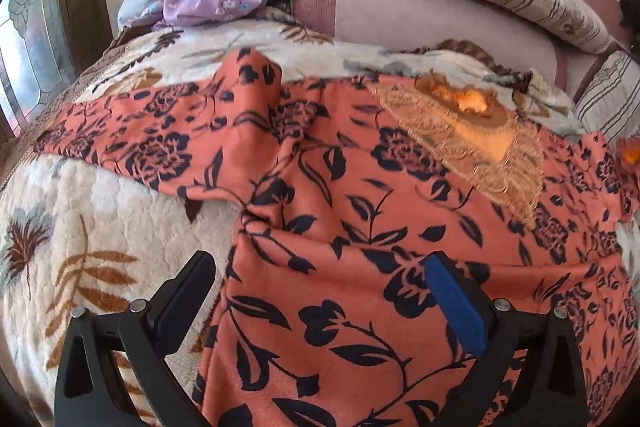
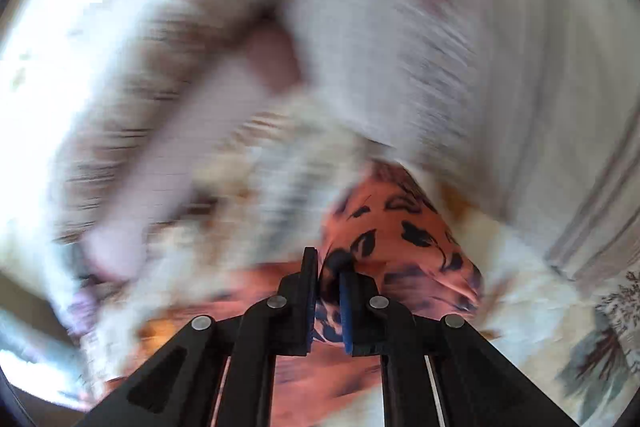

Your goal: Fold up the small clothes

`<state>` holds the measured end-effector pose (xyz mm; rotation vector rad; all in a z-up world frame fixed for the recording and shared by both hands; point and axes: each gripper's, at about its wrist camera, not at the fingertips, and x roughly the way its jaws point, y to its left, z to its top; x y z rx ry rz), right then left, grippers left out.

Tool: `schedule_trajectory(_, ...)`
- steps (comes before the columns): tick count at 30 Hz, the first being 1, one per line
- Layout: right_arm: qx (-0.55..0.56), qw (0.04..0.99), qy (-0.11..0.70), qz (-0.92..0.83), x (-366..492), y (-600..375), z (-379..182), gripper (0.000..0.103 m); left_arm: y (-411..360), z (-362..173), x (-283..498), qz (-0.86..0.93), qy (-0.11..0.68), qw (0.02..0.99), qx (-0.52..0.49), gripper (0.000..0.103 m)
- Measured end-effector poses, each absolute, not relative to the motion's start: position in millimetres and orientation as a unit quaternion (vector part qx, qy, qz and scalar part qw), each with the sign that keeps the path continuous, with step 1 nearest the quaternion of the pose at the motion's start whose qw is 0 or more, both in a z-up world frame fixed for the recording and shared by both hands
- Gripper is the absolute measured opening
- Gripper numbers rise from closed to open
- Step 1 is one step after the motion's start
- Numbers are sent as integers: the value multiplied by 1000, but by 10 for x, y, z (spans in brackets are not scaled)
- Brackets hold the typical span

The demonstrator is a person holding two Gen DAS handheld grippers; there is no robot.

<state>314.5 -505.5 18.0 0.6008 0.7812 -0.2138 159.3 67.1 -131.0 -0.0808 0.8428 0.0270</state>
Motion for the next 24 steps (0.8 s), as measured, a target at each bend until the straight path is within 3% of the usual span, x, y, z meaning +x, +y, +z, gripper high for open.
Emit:
schedule_trajectory(5, 297, 907, 295, 42, 3033, -3751, 1183, 10, 798, -1059, 1480, 10, 370, 927, -54, 103)
schedule_trajectory(9, 326, 894, 275, 138, 2992, -2763, 1247, 14, 1009, -978, 1465, 15, 363, 927, -94, 103)
schedule_trajectory(10, 331, 885, 294, 147, 3033, -2499, 1048, 43, 1057, -977, 1471, 17, 364, 925, -105, 103)
schedule_trajectory(11, 331, 875, 317, 156, 3086, -2328, 858, 66, 1107, -976, 1480, 20, 365, 923, -117, 103)
schedule_trajectory(12, 339, 856, 352, 167, 3146, -2113, 476, 103, 1142, -978, 1486, 22, 366, 922, -125, 103)
schedule_trajectory(17, 368, 794, 468, 125, 3104, -1867, -1121, 101, 1271, -1033, 1495, 34, 374, 915, -148, 103)
schedule_trajectory(20, 373, 794, 469, 99, 2836, -2169, -1371, 101, 1277, -1092, 1537, 31, 383, 910, -159, 103)
schedule_trajectory(24, 333, 835, 431, 77, 2490, -2734, -1130, 101, 1240, -1147, 1592, -5, 394, 900, -188, 103)
